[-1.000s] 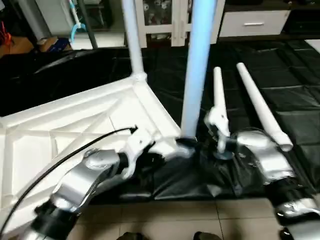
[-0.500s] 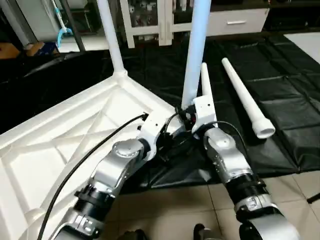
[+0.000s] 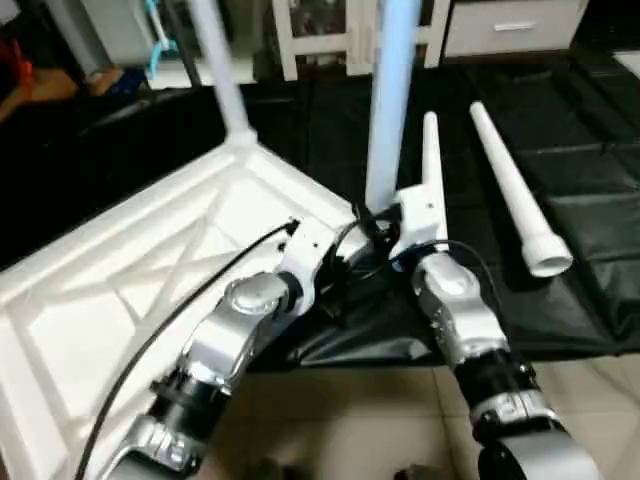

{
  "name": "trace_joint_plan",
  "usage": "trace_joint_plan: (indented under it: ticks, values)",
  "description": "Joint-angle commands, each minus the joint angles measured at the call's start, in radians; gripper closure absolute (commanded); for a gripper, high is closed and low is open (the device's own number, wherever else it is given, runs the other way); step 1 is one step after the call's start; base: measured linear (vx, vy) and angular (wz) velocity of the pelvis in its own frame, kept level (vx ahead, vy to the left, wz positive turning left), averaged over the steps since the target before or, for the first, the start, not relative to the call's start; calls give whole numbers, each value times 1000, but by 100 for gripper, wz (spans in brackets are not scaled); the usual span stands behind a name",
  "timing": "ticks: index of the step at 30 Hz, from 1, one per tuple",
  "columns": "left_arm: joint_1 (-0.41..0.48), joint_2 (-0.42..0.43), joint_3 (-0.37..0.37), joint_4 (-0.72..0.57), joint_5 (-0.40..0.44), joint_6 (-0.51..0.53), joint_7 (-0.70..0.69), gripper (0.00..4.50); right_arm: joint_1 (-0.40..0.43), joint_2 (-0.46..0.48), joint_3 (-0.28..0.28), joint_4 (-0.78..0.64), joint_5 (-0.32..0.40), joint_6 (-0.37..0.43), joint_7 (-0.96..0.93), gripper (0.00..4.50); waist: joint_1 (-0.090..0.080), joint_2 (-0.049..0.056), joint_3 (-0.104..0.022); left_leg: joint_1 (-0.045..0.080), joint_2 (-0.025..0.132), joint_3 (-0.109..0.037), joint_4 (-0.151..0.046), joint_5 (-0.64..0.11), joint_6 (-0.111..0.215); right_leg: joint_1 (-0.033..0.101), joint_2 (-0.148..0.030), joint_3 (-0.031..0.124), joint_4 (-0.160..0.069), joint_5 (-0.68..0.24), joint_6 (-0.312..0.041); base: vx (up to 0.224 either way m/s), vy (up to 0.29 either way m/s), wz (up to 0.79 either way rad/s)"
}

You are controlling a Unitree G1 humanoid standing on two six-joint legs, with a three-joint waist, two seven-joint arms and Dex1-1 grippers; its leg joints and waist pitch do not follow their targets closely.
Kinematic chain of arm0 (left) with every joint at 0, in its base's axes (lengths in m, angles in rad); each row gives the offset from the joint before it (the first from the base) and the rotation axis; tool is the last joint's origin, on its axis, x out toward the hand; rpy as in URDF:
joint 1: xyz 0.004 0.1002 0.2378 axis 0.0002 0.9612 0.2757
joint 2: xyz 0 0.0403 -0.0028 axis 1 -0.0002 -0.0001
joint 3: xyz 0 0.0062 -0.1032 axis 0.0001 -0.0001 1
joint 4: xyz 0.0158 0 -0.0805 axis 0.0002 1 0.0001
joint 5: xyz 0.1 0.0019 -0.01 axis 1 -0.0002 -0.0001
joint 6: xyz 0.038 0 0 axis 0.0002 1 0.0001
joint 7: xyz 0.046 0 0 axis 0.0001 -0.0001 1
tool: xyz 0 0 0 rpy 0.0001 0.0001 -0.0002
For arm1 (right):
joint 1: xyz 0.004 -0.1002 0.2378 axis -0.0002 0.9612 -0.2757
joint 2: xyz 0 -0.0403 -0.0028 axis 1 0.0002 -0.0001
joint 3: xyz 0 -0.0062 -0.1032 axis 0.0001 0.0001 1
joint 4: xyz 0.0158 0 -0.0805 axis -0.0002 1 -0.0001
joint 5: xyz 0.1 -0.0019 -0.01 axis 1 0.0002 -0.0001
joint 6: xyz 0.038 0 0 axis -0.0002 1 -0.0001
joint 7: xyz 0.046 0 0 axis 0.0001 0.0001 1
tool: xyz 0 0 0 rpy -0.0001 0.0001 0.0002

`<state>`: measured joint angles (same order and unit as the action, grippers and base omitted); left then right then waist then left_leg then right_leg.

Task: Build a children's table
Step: Rotate leg to tighten

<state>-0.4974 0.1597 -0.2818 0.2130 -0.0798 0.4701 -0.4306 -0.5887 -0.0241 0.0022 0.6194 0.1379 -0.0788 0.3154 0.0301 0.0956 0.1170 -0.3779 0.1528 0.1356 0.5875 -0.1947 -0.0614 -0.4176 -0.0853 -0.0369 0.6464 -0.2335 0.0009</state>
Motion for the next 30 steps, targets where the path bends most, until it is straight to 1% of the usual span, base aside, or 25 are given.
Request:
trace_joint_plan:
  ticks: [1, 2, 3, 4, 6, 7, 9, 10, 12, 13, 14, 15, 16, 17, 18, 19, 20, 21, 23, 24, 25, 27, 28, 29, 30]
  values:
    - [6, 21, 4, 68, 26, -32, -8, 450, 34, 16, 42, -54, 10, 13, 64, 140, -9, -18, -82, -3, 35, -1, -21, 223, 244, 62, -33, 29, -51, 355, -321, 0, 0, 0]
    - [4, 22, 2, 70, 25, -37, -14, 450, 38, 14, 43, -63, 9, 14, 67, 133, -9, -20, -81, -7, 37, 0, -21, 192, 256, 65, -36, 29, -54, 334, -328, 0, 0, 0]
    - [-3, 27, -4, 81, 29, -60, -34, 450, 64, -2, 50, -109, 6, 17, 82, 133, -10, -20, -74, -10, 44, 2, -27, 127, 265, 66, -42, 28, -62, 263, -337, 0, 0, 0]
    - [-10, 29, -8, 91, 33, -72, -42, 450, 83, -15, 59, -139, -2, 19, 90, 121, -10, -20, -68, -7, 49, 4, -32, 52, 256, 65, -45, 28, -72, 164, -334, 0, 0, 0]
    - [-19, 32, -9, 104, 37, -85, -48, 450, 104, -28, 65, -174, -10, 22, 95, 101, -9, -19, -66, -3, 53, 6, -37, -1, 235, 65, -47, 29, -79, 81, -325, 0, 0, 0]
    - [-28, 33, -8, 117, 39, -96, -51, 450, 119, -36, 67, -199, -13, 28, 94, 101, -15, -14, -59, -3, 58, 8, -47, -62, 199, 62, -46, 29, -88, -6, -309, 0, 0, 0]
    - [-40, 35, -8, 136, 41, -109, -57, 450, 138, -48, 73, -231, -19, 34, 96, 77, -20, -12, -59, 2, 60, 12, -52, -98, 161, 60, -47, 30, -92, -36, -297, 0, 0, 0]
    - [-50, 37, -9, 151, 44, -123, -60, 450, 152, -57, 78, -254, -25, 37, 98, 66, -24, -14, -57, -1, 59, 15, -56, -110, 145, 62, -46, 30, -96, -45, -286, 0, 0, 0]
    - [-95, 44, -7, 214, 61, -183, -68, 450, 206, -78, 89, -339, -30, 64, 106, 61, -26, -3, -56, 4, 61, 17, -59, -130, 134, 59, -45, 29, -102, -62, -273, 0, 0, 0]
    - [-118, 45, -3, 247, 69, -214, -68, 450, 228, -83, 91, -373, -32, 81, 105, 61, -26, -9, -58, 11, 61, 24, -59, -137, 125, 54, -43, 32, -105, -45, -266, 0, 0, 0]
    - [-126, 46, -2, 259, 72, -225, -68, 450, 235, -85, 91, -385, -32, 86, 104, 61, -27, -10, -59, 6, 60, 24, -59, -125, 125, 58, -44, 32, -104, -31, -263, 0, 0, 0]
    - [-153, 45, 4, 298, 77, -255, -69, 450, 256, -89, 95, -412, -34, 98, 104, 61, -29, -5, -61, -2, 59, 21, -60, -102, 127, 64, -47, 30, -99, -4, -262, 0, 0, 0]
    - [-176, 45, 8, 332, 83, -282, -70, 450, 271, -92, 99, -430, -37, 106, 101, 61, -30, -4, -62, 2, 60, 22, -61, -109, 128, 59, -45, 29, -101, 7, -259, 0, 0, 0]
    - [-201, 43, 10, 367, 89, -309, -69, 450, 285, -94, 102, -443, -40, 116, 96, 61, -30, 3, -64, 3, 59, 20, -60, -111, 126, 59, -45, 28, -100, 17, -260, 0, 0, 0]
    - [-214, 42, 13, 385, 91, -321, -65, 450, 290, -95, 104, -447, -45, 119, 92, 61, -31, 2, -66, 6, 61, 21, -61, -110, 126, 60, -45, 26, -100, 31, -263, 0, 0, 0]
    - [-237, 38, 20, 418, 98, -345, -50, 450, 295, -95, 107, -447, -54, 120, 83, 61, -32, 1, -70, 1, 59, 20, -56, -62, 139, 62, -46, 24, -93, 110, -277, 0, 0, 0]
    - [-248, 38, 18, 435, 105, -364, -41, 450, 297, -94, 107, -448, -55, 121, 79, 61, -32, 0, -73, 3, 58, 21, -53, -49, 145, 62, -47, 25, -90, 140, -286, 0, 0, 0]
    - [-252, 38, 18, 441, 107, -370, -39, 450, 297, -94, 108, -448, -55, 121, 78, 61, -31, 1, -78, -3, 56, 21, -46, 3, 170, 64, -49, 25, -82, 209, -295, 0, 0, 0]
    - [-271, 34, 24, 473, 104, -406, -40, 450, 297, -89, 108, -460, -57, 131, 68, 61, -29, 0, -79, -8, 53, 22, -38, 64, 212, 63, -51, 23, -75, 282, -302, 0, 0, 0]
    - [-278, 30, 40, 482, 88, -415, -45, 450, 297, -87, 109, -468, -57, 139, 65, 61, -28, -1, -77, -8, 54, 24, -38, 55, 228, 62, -53, 23, -77, 273, -307, 0, 0, 0]
    - [-283, 22, 64, 487, 62, -419, -56, 407, 299, -86, 110, -478, -58, 149, 62, 60, -27, -3, -76, -9, 56, 24, -39, 45, 233, 65, -56, 23, -77, 251, -310, 0, 0, 0]
    - [-291, 13, 107, 489, 22, -429, -64, 396, 302, -85, 112, -492, -59, 162, 60, 60, -25, -4, -75, -10, 57, 24, -40, 26, 238, 65, -58, 23, -80, 209, -315, 0, 0, 0]
    - [-294, 11, 123, 489, 9, -436, -67, 396, 303, -85, 112, -497, -59, 167, 59, 60, -23, 0, -73, -7, 61, 24, -42, 9, 234, 60, -57, 22, -83, 177, -320, 0, 0, 0]
    - [-300, 16, 142, 486, -6, -442, -72, 389, 304, -84, 114, -500, -57, 172, 57, 60, -25, -9, -75, -8, 61, 25, -42, 4, 233, 62, -55, 22, -83, 167, -321, 0, 0, 0]
    - [-298, 20, 146, 476, -11, -437, -75, 376, 303, -83, 115, -499, -57, 172, 57, 60, -23, -6, -75, -7, 61, 24, -43, 0, 229, 62, -55, 21, -81, 148, -318, 0, 0, 0]
